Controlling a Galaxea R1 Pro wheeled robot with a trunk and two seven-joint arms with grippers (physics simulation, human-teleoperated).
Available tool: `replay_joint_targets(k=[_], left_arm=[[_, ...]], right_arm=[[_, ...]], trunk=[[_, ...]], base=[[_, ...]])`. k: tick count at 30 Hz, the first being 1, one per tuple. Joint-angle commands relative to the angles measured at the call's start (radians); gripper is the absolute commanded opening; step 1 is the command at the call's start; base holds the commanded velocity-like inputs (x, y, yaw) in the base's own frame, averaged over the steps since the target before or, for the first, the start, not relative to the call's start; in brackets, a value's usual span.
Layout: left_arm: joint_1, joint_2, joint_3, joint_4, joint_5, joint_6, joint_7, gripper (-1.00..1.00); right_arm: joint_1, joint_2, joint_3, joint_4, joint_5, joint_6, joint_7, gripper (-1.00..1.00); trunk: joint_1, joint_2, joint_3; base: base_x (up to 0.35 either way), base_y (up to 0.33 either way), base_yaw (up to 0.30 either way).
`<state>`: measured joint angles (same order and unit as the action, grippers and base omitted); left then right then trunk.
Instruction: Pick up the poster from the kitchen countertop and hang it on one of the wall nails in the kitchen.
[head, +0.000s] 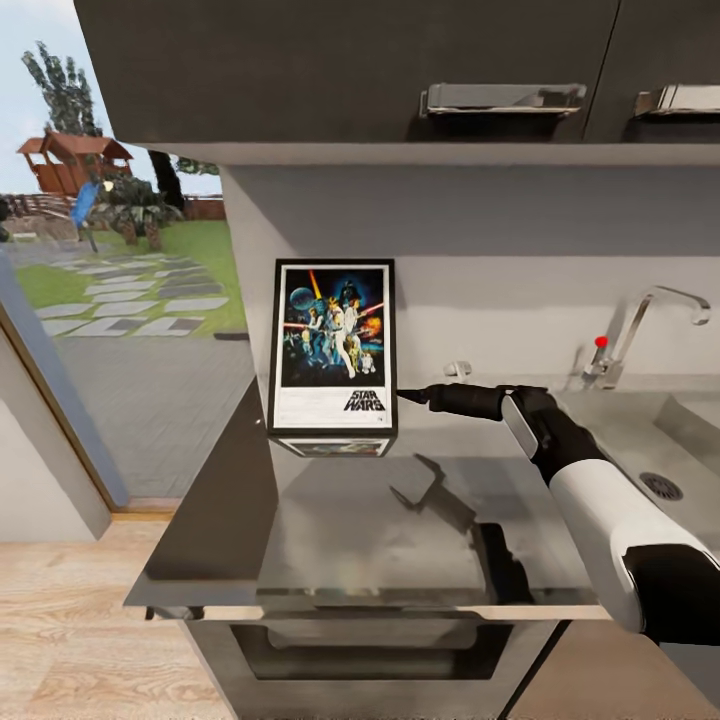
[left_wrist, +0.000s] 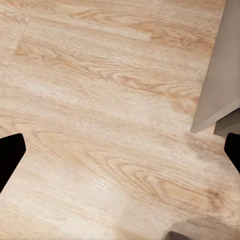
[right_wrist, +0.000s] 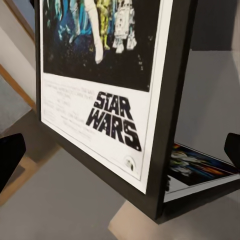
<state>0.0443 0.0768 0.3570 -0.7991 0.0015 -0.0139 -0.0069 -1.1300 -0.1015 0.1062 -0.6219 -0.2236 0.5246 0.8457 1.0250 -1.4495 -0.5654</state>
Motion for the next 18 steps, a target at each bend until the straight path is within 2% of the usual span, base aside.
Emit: replay_joint_targets(k=[1, 8, 12, 18], left_arm=[[0.0, 0.0, 0.0, -0.001, 0.0, -0.001, -0.001, 1.0], [0.0, 0.0, 0.0, 0.0, 0.0, -0.001, -0.001, 1.0], [0.0, 0.0, 0.0, 0.0, 0.001, -0.001, -0.001, 1.0], [0.0, 0.0, 0.0, -0.001, 0.001, -0.001, -0.001, 1.0]], right_arm=[[-0.001, -0.002, 0.004, -0.001, -0.01, 0.008, -0.002, 1.0], [-0.003, -0.002, 0.004, 0.0, -0.009, 0.011, -0.007, 1.0], [-0.038, 0.002, 0.004, 0.016, -0.008, 0.015, -0.012, 1.0], [-0.046, 0.002, 0.004, 0.021, -0.008, 0.015, -0.011, 1.0]], trunk=[[0.0, 0.0, -0.002], [0.0, 0.0, -0.014], [0.0, 0.0, -0.02], [0.0, 0.0, -0.03]], base=[[0.0, 0.0, 0.0], [0.0, 0.0, 0.0], [0.0, 0.0, 0.0], [0.0, 0.0, 0.0]])
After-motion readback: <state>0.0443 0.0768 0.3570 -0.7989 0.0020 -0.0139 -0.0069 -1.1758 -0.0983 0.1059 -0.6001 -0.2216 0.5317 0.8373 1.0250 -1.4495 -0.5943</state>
